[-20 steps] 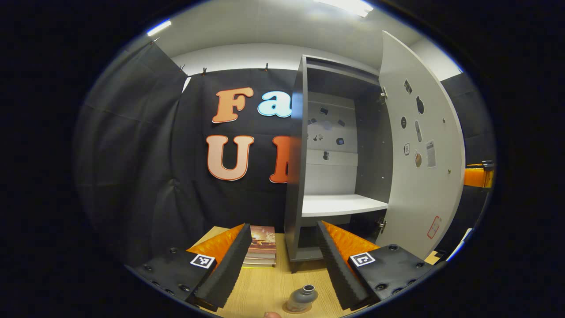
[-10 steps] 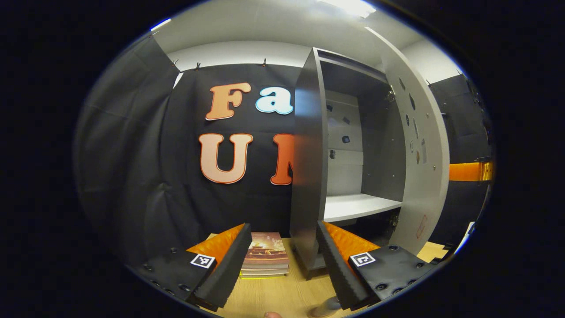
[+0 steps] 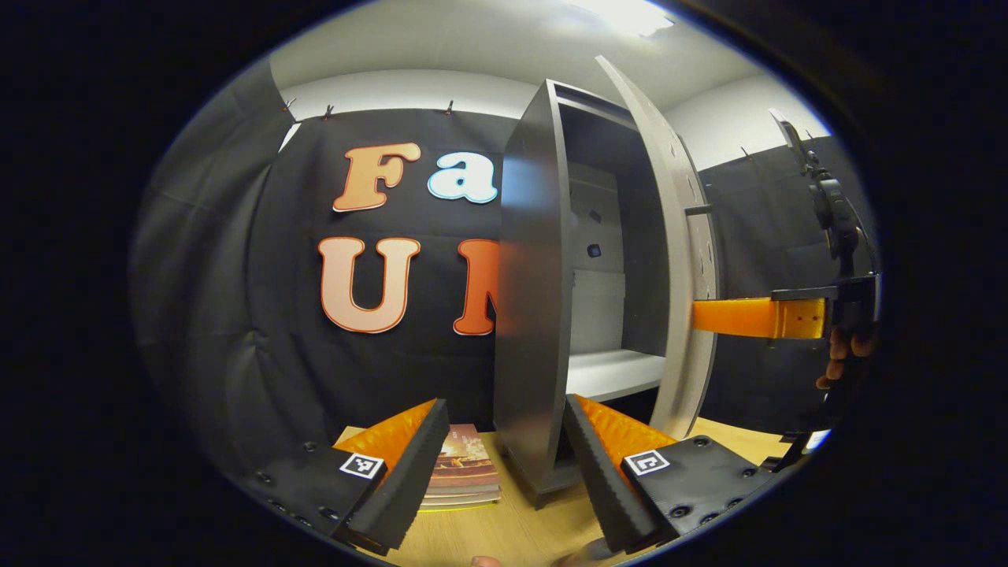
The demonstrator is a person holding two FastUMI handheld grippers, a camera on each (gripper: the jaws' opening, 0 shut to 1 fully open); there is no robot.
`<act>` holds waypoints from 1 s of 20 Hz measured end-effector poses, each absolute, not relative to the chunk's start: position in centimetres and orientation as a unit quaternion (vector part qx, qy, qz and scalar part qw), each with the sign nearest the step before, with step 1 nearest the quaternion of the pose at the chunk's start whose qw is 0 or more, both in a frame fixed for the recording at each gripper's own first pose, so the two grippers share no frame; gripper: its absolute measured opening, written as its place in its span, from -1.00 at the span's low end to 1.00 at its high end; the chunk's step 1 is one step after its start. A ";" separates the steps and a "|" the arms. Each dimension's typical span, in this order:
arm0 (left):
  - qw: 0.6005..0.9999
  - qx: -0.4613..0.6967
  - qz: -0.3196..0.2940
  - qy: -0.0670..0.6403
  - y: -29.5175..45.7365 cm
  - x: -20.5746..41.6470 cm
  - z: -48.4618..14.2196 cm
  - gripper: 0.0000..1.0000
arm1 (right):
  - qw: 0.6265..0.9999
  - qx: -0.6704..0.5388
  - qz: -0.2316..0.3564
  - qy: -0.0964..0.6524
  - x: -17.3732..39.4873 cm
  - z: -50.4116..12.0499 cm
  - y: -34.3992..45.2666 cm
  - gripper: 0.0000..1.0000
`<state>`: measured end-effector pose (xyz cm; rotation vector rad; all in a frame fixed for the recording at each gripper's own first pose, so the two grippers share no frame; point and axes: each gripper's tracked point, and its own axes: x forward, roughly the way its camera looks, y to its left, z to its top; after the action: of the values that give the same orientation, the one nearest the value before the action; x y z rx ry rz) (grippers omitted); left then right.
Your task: Open the cabinet door with the right hand, grasp the bottle in the cabinet with the left hand and place it on the coaster, then close the cabinet door with the right hand.
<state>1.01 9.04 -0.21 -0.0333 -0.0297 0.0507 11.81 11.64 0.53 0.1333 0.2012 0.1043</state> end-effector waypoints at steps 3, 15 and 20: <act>0.999 -0.023 0.045 -0.008 9.2 1.4 -0.7 0.90 | 0.990 0.076 0.068 0.102 13.2 -0.1 12.1 -0.31; 0.993 -0.033 0.109 -0.012 11.6 1.0 0.7 0.91 | 0.994 0.056 0.055 0.082 15.6 -0.8 13.2 -0.20; 0.993 -0.028 0.110 -0.012 11.5 0.5 1.1 0.91 | 0.989 0.087 0.081 0.085 15.9 -0.7 14.1 0.27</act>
<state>0.51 11.46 1.13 -0.0556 -0.0236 0.2214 15.88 14.09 -0.72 0.1751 0.1697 0.1617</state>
